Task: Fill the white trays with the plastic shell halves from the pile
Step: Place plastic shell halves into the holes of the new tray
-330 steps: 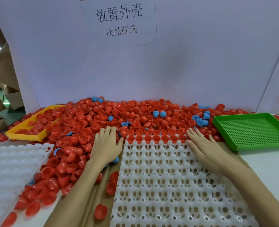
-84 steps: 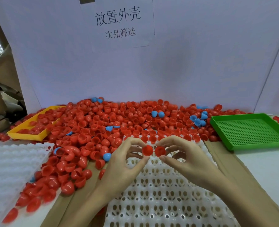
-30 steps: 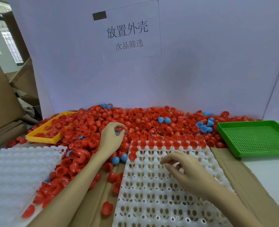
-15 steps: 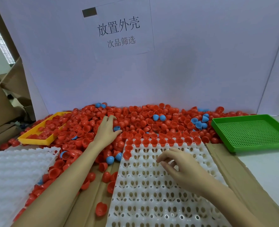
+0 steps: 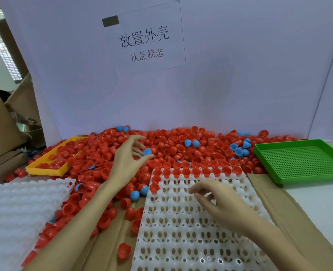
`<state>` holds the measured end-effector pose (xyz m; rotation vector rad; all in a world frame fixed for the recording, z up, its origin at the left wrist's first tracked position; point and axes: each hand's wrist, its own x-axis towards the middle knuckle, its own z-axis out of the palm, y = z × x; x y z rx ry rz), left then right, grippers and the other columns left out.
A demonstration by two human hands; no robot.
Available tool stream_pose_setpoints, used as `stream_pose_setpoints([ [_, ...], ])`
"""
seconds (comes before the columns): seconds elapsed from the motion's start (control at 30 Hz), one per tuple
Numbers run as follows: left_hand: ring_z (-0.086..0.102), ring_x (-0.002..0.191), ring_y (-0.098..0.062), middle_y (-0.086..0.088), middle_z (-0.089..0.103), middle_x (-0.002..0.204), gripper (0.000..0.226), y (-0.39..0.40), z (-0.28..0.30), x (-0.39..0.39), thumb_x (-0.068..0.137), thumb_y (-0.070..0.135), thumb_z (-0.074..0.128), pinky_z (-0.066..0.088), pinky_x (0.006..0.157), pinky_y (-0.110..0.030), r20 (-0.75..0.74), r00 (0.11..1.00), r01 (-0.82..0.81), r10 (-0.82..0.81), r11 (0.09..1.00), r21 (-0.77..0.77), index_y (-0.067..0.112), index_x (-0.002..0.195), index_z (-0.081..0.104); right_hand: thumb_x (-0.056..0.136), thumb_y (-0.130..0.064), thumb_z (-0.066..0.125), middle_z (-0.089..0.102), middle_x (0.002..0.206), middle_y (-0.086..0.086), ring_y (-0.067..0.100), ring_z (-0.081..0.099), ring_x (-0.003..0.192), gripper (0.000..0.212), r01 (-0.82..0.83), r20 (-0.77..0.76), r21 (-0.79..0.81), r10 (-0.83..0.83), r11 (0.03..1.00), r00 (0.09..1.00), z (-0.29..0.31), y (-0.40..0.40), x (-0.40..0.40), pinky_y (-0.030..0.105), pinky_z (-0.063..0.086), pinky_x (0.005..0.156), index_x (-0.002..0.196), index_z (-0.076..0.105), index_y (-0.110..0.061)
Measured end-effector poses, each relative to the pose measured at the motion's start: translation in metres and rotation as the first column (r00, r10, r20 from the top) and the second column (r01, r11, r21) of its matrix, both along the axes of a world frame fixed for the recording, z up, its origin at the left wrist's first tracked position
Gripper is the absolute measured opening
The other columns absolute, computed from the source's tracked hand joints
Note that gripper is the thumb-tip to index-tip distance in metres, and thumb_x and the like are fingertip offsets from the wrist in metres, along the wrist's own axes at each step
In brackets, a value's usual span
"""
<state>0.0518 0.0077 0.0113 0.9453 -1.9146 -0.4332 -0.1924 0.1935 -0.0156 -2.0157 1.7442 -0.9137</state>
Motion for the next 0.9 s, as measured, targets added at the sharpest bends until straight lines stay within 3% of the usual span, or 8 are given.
stream_pose_setpoints([
  [0.13, 0.068, 0.103, -0.010, 0.016, 0.066, 0.110, 0.056, 0.059, -0.016, -0.029, 0.086, 0.023, 0.087, 0.055, 0.089, -0.019, 0.084, 0.957, 0.283, -0.276, 0.955, -0.093, 0.030, 0.135, 0.060, 0.105, -0.028, 0.059, 0.070, 0.111, -0.017, -0.006, 0.065, 0.104, 0.033, 0.026, 0.188, -0.009, -0.024, 1.000, 0.982, 0.001, 0.001, 0.002, 0.021, 0.056, 0.093, 0.136, 0.056, -0.036],
  [0.27, 0.066, 0.109, -0.010, 0.015, 0.065, 0.116, 0.058, 0.091, -0.030, -0.045, 0.092, 0.022, 0.082, 0.051, 0.097, -0.020, 0.139, 0.908, 0.414, -0.396, 0.898, -0.148, 0.025, 0.143, 0.056, 0.101, -0.031, 0.065, 0.077, 0.112, -0.006, 0.011, 0.075, 0.103, 0.042, -0.054, 0.487, 0.040, 0.027, 0.998, 0.873, 0.008, 0.001, 0.004, 0.033, 0.062, 0.089, 0.142, 0.057, -0.026],
  [0.4, 0.066, 0.114, -0.013, 0.014, 0.065, 0.116, 0.062, 0.097, -0.034, -0.042, 0.094, 0.023, 0.081, 0.050, 0.103, -0.024, 0.145, 0.879, 0.471, -0.455, 0.877, -0.100, 0.028, 0.148, 0.052, 0.096, -0.020, 0.075, 0.079, 0.110, -0.006, 0.015, 0.077, 0.099, 0.027, -0.121, 0.504, 0.049, 0.080, 0.991, 0.860, 0.008, 0.002, 0.004, 0.030, 0.062, 0.089, 0.123, 0.073, -0.023],
  [0.6, 0.057, 0.134, -0.014, 0.016, 0.058, 0.138, 0.059, 0.092, -0.029, -0.026, 0.093, 0.026, 0.082, 0.042, 0.112, -0.024, 0.104, 0.909, 0.412, -0.403, 0.907, -0.088, 0.030, 0.145, 0.052, 0.094, -0.014, 0.078, 0.078, 0.112, -0.011, 0.009, 0.075, 0.101, 0.027, -0.039, 0.488, 0.041, 0.014, 0.998, 0.873, 0.011, 0.002, -0.003, 0.026, 0.060, 0.092, 0.117, 0.074, -0.028],
  [0.77, 0.069, 0.115, -0.015, 0.011, 0.070, 0.123, 0.036, 0.091, -0.029, -0.019, 0.094, 0.017, 0.080, 0.054, 0.098, -0.026, 0.022, 0.904, 0.427, -0.427, 0.904, 0.019, 0.026, 0.125, 0.065, 0.098, -0.019, 0.070, 0.078, 0.111, -0.007, 0.013, 0.076, 0.100, 0.023, -0.043, 0.554, 0.038, 0.015, 0.998, 0.832, 0.015, 0.004, -0.005, 0.026, 0.060, 0.089, 0.120, 0.071, -0.026],
  [0.9, 0.070, 0.106, -0.017, 0.011, 0.070, 0.116, 0.029, 0.098, -0.028, -0.022, 0.094, 0.025, 0.080, 0.055, 0.091, -0.024, 0.004, 0.916, 0.400, -0.400, 0.916, 0.013, 0.029, 0.119, 0.066, 0.104, -0.020, 0.060, 0.078, 0.114, -0.005, 0.015, 0.076, 0.101, 0.022, -0.048, 0.616, 0.047, 0.009, 0.998, 0.788, 0.016, 0.004, -0.003, 0.027, 0.060, 0.090, 0.123, 0.071, -0.022],
])
